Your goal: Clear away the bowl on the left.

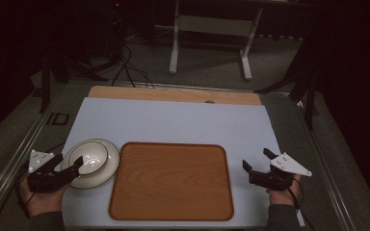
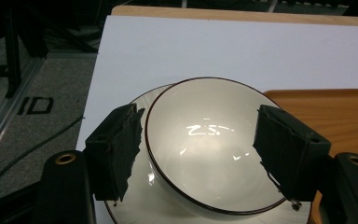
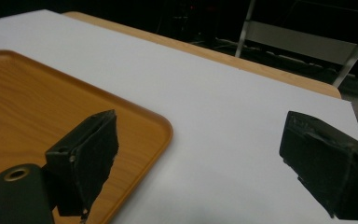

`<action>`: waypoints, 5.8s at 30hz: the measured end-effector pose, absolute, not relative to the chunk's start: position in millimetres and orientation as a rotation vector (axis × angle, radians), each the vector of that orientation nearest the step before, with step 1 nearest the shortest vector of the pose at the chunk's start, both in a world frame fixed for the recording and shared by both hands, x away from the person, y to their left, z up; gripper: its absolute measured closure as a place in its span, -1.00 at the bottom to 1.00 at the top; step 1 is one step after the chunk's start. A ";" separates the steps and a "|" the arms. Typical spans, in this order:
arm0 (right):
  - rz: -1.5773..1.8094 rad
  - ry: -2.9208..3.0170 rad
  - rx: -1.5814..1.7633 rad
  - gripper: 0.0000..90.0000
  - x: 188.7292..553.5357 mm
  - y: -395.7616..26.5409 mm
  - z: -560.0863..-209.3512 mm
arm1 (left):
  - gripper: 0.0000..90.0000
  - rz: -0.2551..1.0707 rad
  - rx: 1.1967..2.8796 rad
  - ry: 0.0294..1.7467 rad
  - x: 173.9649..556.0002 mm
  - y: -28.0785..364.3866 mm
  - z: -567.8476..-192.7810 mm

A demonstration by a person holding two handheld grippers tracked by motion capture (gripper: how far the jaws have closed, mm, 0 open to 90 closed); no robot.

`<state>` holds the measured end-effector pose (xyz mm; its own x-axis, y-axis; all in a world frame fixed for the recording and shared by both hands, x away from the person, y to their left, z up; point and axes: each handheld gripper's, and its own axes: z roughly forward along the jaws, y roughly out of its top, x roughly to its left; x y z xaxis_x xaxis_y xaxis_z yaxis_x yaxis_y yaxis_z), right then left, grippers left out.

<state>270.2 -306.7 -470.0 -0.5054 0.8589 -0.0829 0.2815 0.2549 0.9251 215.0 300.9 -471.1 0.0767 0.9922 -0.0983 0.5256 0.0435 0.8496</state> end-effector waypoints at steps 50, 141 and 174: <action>1.219 1.859 0.994 -0.71 266.5 -309.6 -463.8 | -0.14 0.620 1.658 1.694 259.4 317.5 -496.4; 1.213 1.836 1.041 -0.70 267.6 -317.8 -462.3 | 0.82 0.265 1.412 1.749 256.2 331.2 -497.7; 1.231 1.836 1.041 -0.70 267.6 -318.0 -462.0 | 0.82 0.350 1.354 1.651 247.8 325.4 -466.7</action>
<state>267.6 -318.0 -462.0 -0.4459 0.8891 -0.1036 0.2416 0.2310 0.9425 247.8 325.4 -466.7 0.0520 0.8783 -0.4753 0.6102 0.3488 0.7113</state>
